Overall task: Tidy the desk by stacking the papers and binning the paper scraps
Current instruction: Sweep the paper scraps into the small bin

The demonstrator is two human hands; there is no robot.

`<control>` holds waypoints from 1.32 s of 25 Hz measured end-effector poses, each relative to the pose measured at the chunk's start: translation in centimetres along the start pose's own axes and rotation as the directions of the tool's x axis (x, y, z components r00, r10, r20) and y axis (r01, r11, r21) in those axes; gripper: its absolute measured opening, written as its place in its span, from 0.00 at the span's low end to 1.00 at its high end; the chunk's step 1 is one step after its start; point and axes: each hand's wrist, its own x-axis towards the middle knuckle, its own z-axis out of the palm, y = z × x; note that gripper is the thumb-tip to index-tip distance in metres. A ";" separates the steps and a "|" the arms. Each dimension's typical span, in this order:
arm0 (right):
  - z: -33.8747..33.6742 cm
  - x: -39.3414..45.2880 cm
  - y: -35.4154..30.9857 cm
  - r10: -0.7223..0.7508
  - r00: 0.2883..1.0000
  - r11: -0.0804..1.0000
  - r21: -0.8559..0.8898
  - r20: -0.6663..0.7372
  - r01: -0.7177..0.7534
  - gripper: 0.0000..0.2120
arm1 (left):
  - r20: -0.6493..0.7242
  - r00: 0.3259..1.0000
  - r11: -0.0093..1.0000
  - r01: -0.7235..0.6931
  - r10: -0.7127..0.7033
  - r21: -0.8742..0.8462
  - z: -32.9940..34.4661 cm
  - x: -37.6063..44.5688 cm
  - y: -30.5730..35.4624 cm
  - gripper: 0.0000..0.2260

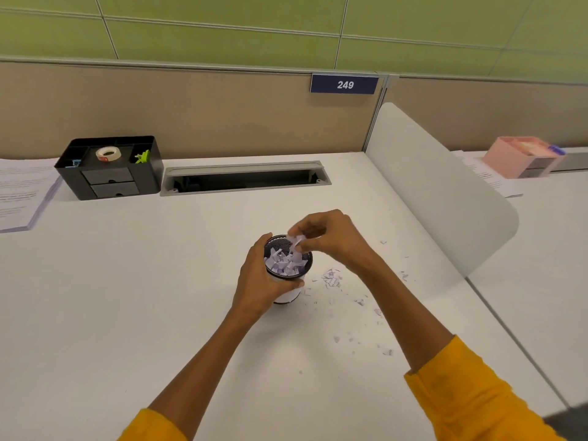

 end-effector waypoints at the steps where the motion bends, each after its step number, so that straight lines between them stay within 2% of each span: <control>1: 0.4 -0.1 -0.1 -0.015 1.000 0.999 -0.029 0.011 0.015 0.13 | 0.001 1.000 1.000 0.001 -0.001 0.005 0.1 0.0 0.2 0.42; 3: 0.4 -0.4 0.1 -0.035 0.999 0.999 0.030 -0.011 0.036 0.15 | -0.006 1.000 1.000 -0.004 0.004 -0.003 -0.2 -0.1 0.3 0.41; 5: 0.0 -1.0 1.3 -0.010 0.996 0.978 0.209 -0.092 0.030 0.13 | -0.029 1.000 0.999 -0.011 0.010 -0.034 -1.0 -0.3 0.1 0.42; 8: 0.0 -2.8 5.1 0.140 0.972 0.912 0.406 -0.190 -0.052 0.09 | -0.082 0.997 0.996 -0.003 -0.004 -0.087 -2.4 -0.8 -0.4 0.43; 11: 1.2 -5.4 9.5 0.267 0.948 0.911 0.365 -0.172 -0.190 0.07 | -0.120 0.992 0.991 0.028 -0.044 -0.127 -3.6 -1.4 -1.0 0.43; 13: 2.1 -7.2 11.2 0.258 0.951 0.915 0.359 -0.168 -0.185 0.08 | -0.138 0.988 0.987 0.055 -0.076 -0.151 -4.2 -1.8 -1.5 0.43; 15: 3.1 -8.8 11.7 0.212 0.974 0.884 0.440 -0.076 -0.158 0.08 | -0.147 0.983 0.981 0.086 -0.112 -0.172 -4.6 -2.1 -2.0 0.43; 17: 4.4 -10.2 11.3 0.183 0.969 0.795 0.554 0.168 -0.247 0.08 | -0.146 0.980 0.978 0.111 -0.137 -0.176 -4.7 -2.3 -2.5 0.43; 19: 5.5 -11.0 10.8 0.160 0.884 0.735 0.544 0.440 -0.404 0.12 | -0.145 0.979 0.978 0.114 -0.140 -0.176 -4.5 -2.5 -2.7 0.42; 21: 6.3 -11.1 10.5 0.149 0.810 0.733 0.487 0.567 -0.475 0.15 | -0.150 0.980 0.979 0.101 -0.129 -0.179 -4.5 -2.7 -2.7 0.42; 22: 6.7 -10.8 10.3 0.146 0.807 0.731 0.487 0.572 -0.478 0.17 | -0.154 0.980 0.979 0.095 -0.123 -0.180 -4.6 -2.7 -2.7 0.43; 24: 7.4 -9.7 10.2 0.154 0.858 0.707 0.552 0.490 -0.442 0.21 | -0.162 0.980 0.979 0.086 -0.116 -0.183 -4.7 -2.7 -2.7 0.43; 27: 7.8 -7.1 10.0 0.222 0.953 0.622 0.723 0.205 -0.301 0.29 | -0.167 0.979 0.978 0.088 -0.120 -0.188 -4.8 -2.8 -2.9 0.43; 29: 8.0 -5.7 10.0 0.279 0.958 0.587 0.777 0.071 -0.229 0.27 | -0.175 0.977 0.979 0.088 -0.121 -0.185 -5.0 -3.1 -3.1 0.43; 30: 8.4 -5.3 9.8 0.281 0.954 0.564 0.787 0.103 -0.251 0.25 | -0.184 0.976 0.980 0.085 -0.119 -0.182 -5.3 -3.2 -3.1 0.43; 33: 10.6 -5.5 8.9 0.196 0.883 0.543 0.703 0.426 -0.459 0.27 | -0.211 0.971 0.984 0.078 -0.111 -0.159 -6.0 -3.2 -3.1 0.42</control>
